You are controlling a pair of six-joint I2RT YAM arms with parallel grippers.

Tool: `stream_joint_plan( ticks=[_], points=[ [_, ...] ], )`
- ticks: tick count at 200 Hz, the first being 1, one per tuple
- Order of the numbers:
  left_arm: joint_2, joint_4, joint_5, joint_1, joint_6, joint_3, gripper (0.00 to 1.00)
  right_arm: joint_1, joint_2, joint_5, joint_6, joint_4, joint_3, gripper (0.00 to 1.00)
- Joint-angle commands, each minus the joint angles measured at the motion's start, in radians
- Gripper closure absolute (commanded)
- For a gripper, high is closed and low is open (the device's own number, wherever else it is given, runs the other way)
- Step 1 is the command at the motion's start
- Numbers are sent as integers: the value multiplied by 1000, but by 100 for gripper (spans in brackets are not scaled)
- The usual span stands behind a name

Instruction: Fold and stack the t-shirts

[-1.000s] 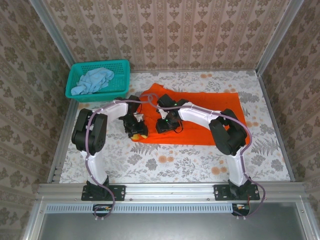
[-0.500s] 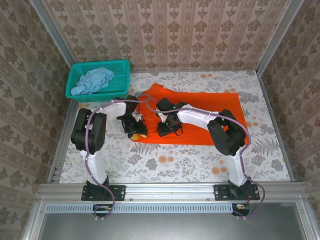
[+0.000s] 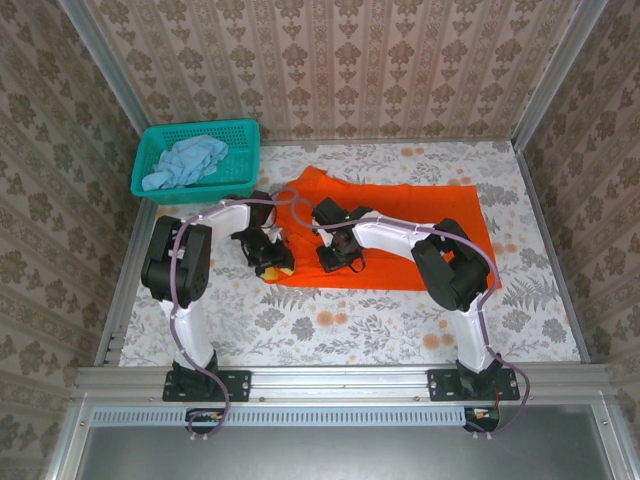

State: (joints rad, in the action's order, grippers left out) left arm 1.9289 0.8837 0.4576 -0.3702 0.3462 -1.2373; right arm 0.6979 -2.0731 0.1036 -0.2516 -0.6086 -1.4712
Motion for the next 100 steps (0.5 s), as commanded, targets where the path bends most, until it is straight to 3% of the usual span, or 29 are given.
stream_joint_plan(
  ticks=[1,31,100],
  points=[
    [67,16,-83,5,-6,51,54,-7,-4,8,4,6,18,84],
    [69,20,-111,4,-15,55,55,-34,14,58,-4,13,9,89],
    [74,26,-186,-16,-38,57,56,-122,21,204,-38,12,-33,88]
  ],
)
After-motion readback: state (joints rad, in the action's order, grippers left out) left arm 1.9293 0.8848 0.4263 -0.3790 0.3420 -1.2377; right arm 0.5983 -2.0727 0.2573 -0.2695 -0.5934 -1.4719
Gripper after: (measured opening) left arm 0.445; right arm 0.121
